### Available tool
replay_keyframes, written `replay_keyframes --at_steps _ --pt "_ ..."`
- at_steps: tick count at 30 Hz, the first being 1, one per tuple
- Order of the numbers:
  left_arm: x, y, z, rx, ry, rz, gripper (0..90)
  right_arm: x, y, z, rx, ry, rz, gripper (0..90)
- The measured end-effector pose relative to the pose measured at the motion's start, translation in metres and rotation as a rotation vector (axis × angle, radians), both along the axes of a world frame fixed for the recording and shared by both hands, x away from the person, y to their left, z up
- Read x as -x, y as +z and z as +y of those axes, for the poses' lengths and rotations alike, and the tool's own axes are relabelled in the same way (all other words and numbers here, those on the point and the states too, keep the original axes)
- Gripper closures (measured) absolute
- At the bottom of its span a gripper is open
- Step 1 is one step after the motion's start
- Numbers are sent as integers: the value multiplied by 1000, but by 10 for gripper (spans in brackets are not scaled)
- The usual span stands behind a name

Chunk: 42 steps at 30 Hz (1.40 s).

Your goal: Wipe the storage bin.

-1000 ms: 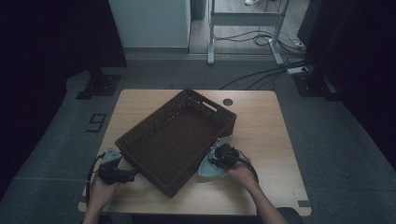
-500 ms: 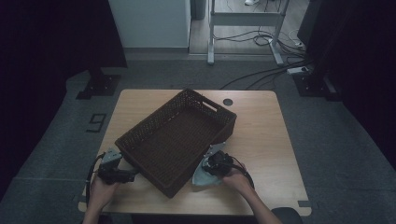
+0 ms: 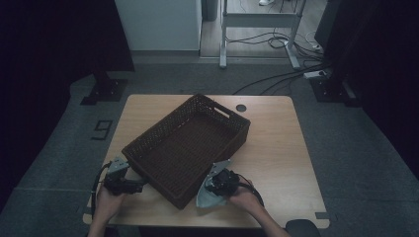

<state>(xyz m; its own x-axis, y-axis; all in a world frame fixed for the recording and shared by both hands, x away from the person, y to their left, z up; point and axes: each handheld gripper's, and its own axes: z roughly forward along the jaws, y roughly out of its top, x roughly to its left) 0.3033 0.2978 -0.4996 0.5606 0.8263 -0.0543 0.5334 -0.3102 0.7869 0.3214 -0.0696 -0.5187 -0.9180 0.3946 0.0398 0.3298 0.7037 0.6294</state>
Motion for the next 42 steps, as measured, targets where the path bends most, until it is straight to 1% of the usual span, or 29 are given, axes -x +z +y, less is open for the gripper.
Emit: replay_keyframes --at_steps 2,8,11,17,21,26,27,28,29,30,31,33,34,37,39,42 --pt "0 0 0 0 1 -1 0 4 0 4 3 17 -8 760" --pt "0 0 -1 2 0 -1 0 14 0 15 -6 59 -3 760" --pt "0 0 -1 3 0 -2 0 20 0 20 -3 80 -7 760" --pt "0 0 -1 5 -3 -1 0 28 1 29 -11 116 -6 759" --pt "0 0 -1 6 -3 0 0 33 0 36 -5 143 -12 757" --pt "1 0 -1 7 -3 0 0 39 1 41 -12 165 -5 757" --pt "1 0 -1 8 -5 1 0 40 1 43 -14 172 -5 757" --pt "1 -1 -1 15 -17 7 0 41 1 44 -15 176 -4 757" --pt "1 -1 -3 7 -26 5 0 42 1 45 -16 183 -6 757" --pt "0 -2 -5 21 -45 13 0 43 1 47 -15 189 -5 757" --pt "1 -2 -8 9 -52 12 0 45 1 48 -18 194 -2 757" --pt "0 -1 -9 2 -50 6 0 47 1 52 -16 209 -7 757" --pt "0 -1 -9 1 -51 7 0 49 1 53 -18 209 -2 756" --pt "0 -1 -9 3 -49 5 0 52 0 57 -20 230 -4 757" --pt "0 -1 -9 3 -49 6 0 53 0 59 -24 235 2 757" --pt "0 -1 -9 4 -49 6 0 55 1 61 -20 243 -1 757"
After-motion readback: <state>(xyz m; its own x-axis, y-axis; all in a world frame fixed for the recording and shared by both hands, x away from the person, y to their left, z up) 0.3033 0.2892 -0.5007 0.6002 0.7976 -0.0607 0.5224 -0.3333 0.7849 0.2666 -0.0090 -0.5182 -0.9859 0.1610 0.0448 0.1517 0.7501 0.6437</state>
